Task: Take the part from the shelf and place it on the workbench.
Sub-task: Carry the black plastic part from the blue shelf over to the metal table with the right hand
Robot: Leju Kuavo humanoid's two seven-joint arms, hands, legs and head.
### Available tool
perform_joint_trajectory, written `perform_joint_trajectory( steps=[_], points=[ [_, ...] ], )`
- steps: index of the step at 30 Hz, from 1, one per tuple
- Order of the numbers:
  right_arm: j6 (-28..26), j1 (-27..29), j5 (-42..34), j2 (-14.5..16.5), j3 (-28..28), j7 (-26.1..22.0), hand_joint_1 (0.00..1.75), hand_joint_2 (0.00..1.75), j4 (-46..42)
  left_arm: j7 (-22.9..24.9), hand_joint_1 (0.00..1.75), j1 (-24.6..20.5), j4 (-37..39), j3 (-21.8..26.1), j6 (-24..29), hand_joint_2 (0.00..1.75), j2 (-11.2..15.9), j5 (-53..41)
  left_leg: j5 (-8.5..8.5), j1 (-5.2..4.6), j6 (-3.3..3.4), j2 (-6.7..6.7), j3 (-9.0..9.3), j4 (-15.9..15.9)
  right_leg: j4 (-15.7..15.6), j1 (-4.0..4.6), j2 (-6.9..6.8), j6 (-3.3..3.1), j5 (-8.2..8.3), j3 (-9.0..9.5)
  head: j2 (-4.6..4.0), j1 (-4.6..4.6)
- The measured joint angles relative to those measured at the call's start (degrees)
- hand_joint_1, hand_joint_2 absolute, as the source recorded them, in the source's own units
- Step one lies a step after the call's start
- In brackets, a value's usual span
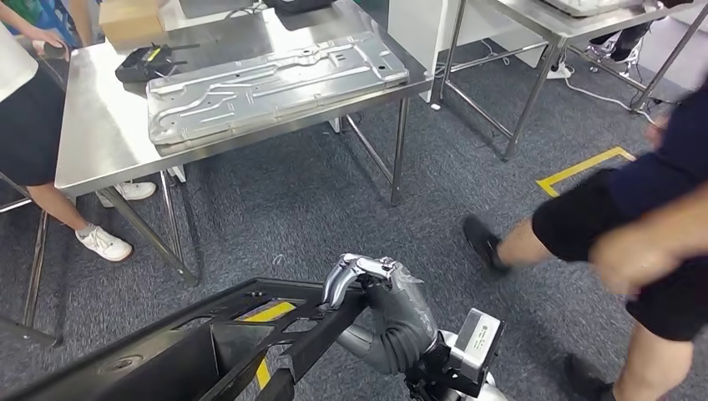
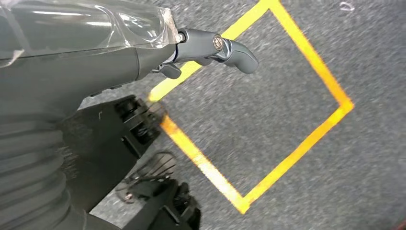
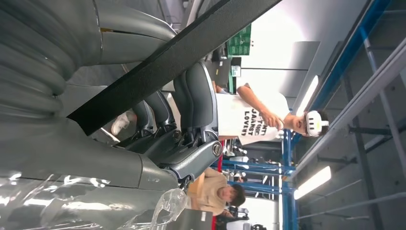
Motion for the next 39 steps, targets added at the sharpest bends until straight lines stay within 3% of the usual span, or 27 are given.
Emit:
perform_joint_trajectory(
  steps=[1,2,5,7,9,11,12,13,15,16,17,19,21,23,24,26,27,28,30,32,34,36,37,39],
  points=[
    [0.0,0.0,0.0,0.0,0.0,0.0,1.75,1.75,0.0,0.0,0.0,0.1,0.0,0.0,0.0,1.75,0.0,0.0,1.95,-0.24,0.24,-0.01,0.43,-1.8,-0.2,0.03,0.12,0.3,-0.58,0.53,0.01,-0.01],
    [-0.1,0.1,0.0,0.1,0.0,-0.1,1.75,1.75,0.0,0.0,0.0,0.1,0.0,0.0,0.0,1.75,0.0,0.0,2.69,-0.44,0.52,-0.04,0.69,-2.6,-0.1,0.06,0.24,0.67,-0.84,0.96,0.01,-0.02],
    [-0.1,0.2,0.1,0.2,0.0,-0.2,1.75,1.75,0.0,-0.1,0.0,0.0,0.0,-0.1,0.0,1.75,0.0,0.1,1.98,-0.41,1.78,-0.14,2.52,-3.4,1.8,-0.07,0.16,1.55,-0.67,1.22,0.02,0.03],
    [-0.2,0.2,0.1,0.2,0.0,-0.2,1.75,1.75,0.0,-0.1,0.0,-0.2,0.0,0.0,0.0,1.75,0.0,0.1,1.48,-0.25,2.57,-0.16,4.05,-3.8,7.2,-0.09,-0.05,1.73,-1.73,-1.53,0.02,0.16],
    [-0.2,0.3,0.1,0.2,0.0,-0.2,1.75,1.75,0.0,-0.1,0.0,-0.2,0.0,0.0,0.0,1.75,0.0,0.1,0.58,-0.31,2.99,-0.23,5.0,-3.8,14.4,-0.02,-0.14,1.92,-4.71,-6.46,0.02,0.2],
    [-0.2,0.5,0.2,0.2,0.1,-0.2,1.75,1.75,0.0,-0.1,0.0,0.0,0.0,-0.1,0.0,1.75,0.0,0.2,-0.57,-0.37,3.03,-0.41,6.2,-3.8,17.2,0.03,-0.15,2.05,-6.66,-10.12,0.02,0.19],
    [-0.2,0.5,0.2,0.2,0.1,-0.3,1.75,1.75,0.0,-0.1,0.0,0.1,0.0,-0.1,0.0,1.75,0.0,0.2,-1.21,-0.38,2.96,-0.49,7.0,-3.8,15.7,0.07,-0.17,2.0,-5.88,-10.59,0.02,0.19],
    [-0.2,0.5,0.2,0.2,0.1,-0.3,1.75,1.75,0.0,-0.1,0.0,0.1,0.0,-0.1,0.0,1.75,0.0,0.2,-1.9,-0.39,2.83,-0.55,7.91,-3.8,12.5,0.12,-0.19,1.84,-3.66,-10.3,0.02,0.2],
    [-0.2,0.6,0.2,0.2,0.1,-0.3,1.75,1.75,0.1,-0.1,0.0,0.3,0.0,-0.1,0.0,1.75,0.0,0.2,-3.28,-0.47,2.41,-0.62,9.29,-3.9,4.9,0.43,-0.39,1.29,2.96,-9.14,0.01,0.11],
    [-0.2,0.7,0.2,0.2,0.1,-0.3,1.75,1.75,0.1,-0.1,0.0,0.3,0.0,-0.1,0.0,1.75,0.0,0.2,-3.83,-0.55,2.13,-0.62,9.65,-4.0,2.6,0.61,-0.45,1.02,5.28,-8.77,0.01,0.05],
    [-0.2,0.7,0.2,0.2,0.1,-0.3,1.75,1.75,0.2,-0.1,0.0,0.3,0.0,-0.1,0.0,1.75,0.0,0.2,-4.2,-0.63,1.83,-0.62,9.88,-4.0,1.4,0.75,-0.49,0.74,6.47,-8.69,0.01,-0.01],
    [-0.2,0.7,0.2,0.2,0.1,-0.4,1.75,1.75,0.2,-0.2,0.0,0.3,0.0,-0.1,0.0,1.75,0.0,0.2,-4.43,-0.72,1.35,-0.62,10.2,-3.8,1.1,0.7,-0.43,0.22,6.13,-8.29,0.02,-0.03],
    [-0.2,0.7,0.2,0.3,0.1,-0.4,1.75,1.75,0.2,-0.2,0.0,0.2,0.0,-0.1,0.0,1.75,0.0,0.2,-4.37,-0.62,0.79,-0.52,8.9,-0.8,0.7,0.43,-0.44,-0.43,5.63,-7.31,0.02,-0.04],
    [-0.2,0.7,0.2,0.3,0.1,-0.5,1.75,1.75,0.2,-0.2,0.0,0.1,0.0,-0.1,0.0,1.75,0.1,0.2,-5.68,-0.26,-0.05,-0.4,4.57,6.4,0.5,0.24,-0.45,-0.87,4.89,-6.27,0.02,-0.05],
    [-0.2,0.7,0.2,0.3,0.1,-0.5,1.75,1.75,0.2,-0.2,0.0,0.1,0.0,-0.1,0.0,1.75,0.1,0.3,-7.12,-0.02,-0.43,-0.38,2.0,10.0,0.5,0.19,-0.44,-0.94,4.42,-5.81,0.02,-0.04],
    [-0.2,0.8,0.2,0.3,0.1,-0.5,1.75,1.75,0.2,-0.2,0.0,0.3,0.0,-0.1,0.0,1.75,0.1,0.3,-9.47,0.4,-1.0,-0.34,-1.91,14.0,0.5,0.07,-0.37,-0.84,3.24,-4.46,0.02,-0.04],
    [-0.2,0.8,0.2,0.3,0.1,-0.5,1.75,1.75,0.2,-0.2,0.0,0.3,0.0,-0.1,0.0,1.75,0.1,0.3,-9.17,0.54,-1.15,-0.32,-2.53,13.1,0.5,0.0,-0.31,-0.7,2.59,-3.57,0.02,-0.05],
    [-0.2,0.8,0.2,0.3,0.1,-0.5,1.75,1.75,0.2,-0.2,0.0,0.4,0.0,-0.1,0.0,1.75,0.1,0.3,-7.48,0.63,-1.2,-0.3,-2.3,10.5,0.5,-0.08,-0.26,-0.54,1.91,-2.57,0.02,-0.06],
    [-0.2,0.8,0.2,0.3,0.1,-0.5,1.75,1.75,0.2,-0.2,0.0,0.5,0.0,-0.1,0.0,1.75,0.1,0.3,-1.45,0.51,-0.92,-0.18,-0.7,2.9,0.4,-0.17,-0.15,-0.07,0.58,-0.71,0.02,-0.07],
    [-0.2,0.8,0.2,0.4,0.1,-0.5,1.75,1.75,0.2,-0.2,0.0,0.7,0.0,-0.1,-0.1,1.75,0.1,0.3,1.9,0.08,-0.13,-0.06,0.49,-1.3,0.1,-0.19,0.02,0.68,-0.56,0.48,0.01,-0.1],
    [-0.2,0.9,0.3,0.5,0.1,-0.6,1.75,1.75,0.3,-0.2,0.0,0.7,0.0,-0.1,-0.1,1.75,0.2,0.3,1.8,-0.15,0.8,-0.11,1.5,-2.1,0.2,-0.17,0.13,1.48,-0.75,1.34,0.01,-0.07],
    [-0.2,0.9,0.3,0.5,0.1,-0.6,1.75,1.75,0.3,-0.3,0.0,0.6,0.0,-0.1,-0.2,1.75,0.2,0.3,1.73,0.01,1.65,-0.17,3.1,-2.7,2.3,-0.21,-0.03,1.91,-0.79,1.32,0.01,0.07],
    [-0.2,0.9,0.3,0.5,0.1,-0.6,1.75,1.75,0.3,-0.3,0.0,0.5,0.0,-0.1,-0.2,1.75,0.2,0.3,1.47,0.08,2.07,-0.19,3.9,-2.9,4.7,-0.24,-0.13,2.01,-1.45,0.25,0.01,0.13],
    [-0.2,0.9,0.3,0.5,0.1,-0.6,1.75,1.75,0.3,-0.3,0.0,0.4,0.0,-0.1,-0.2,1.75,0.2,0.4,0.68,0.07,2.68,-0.19,4.9,-3.1,11.9,-0.13,-0.27,2.14,-4.14,-4.21,0.02,0.22]
  ],
)
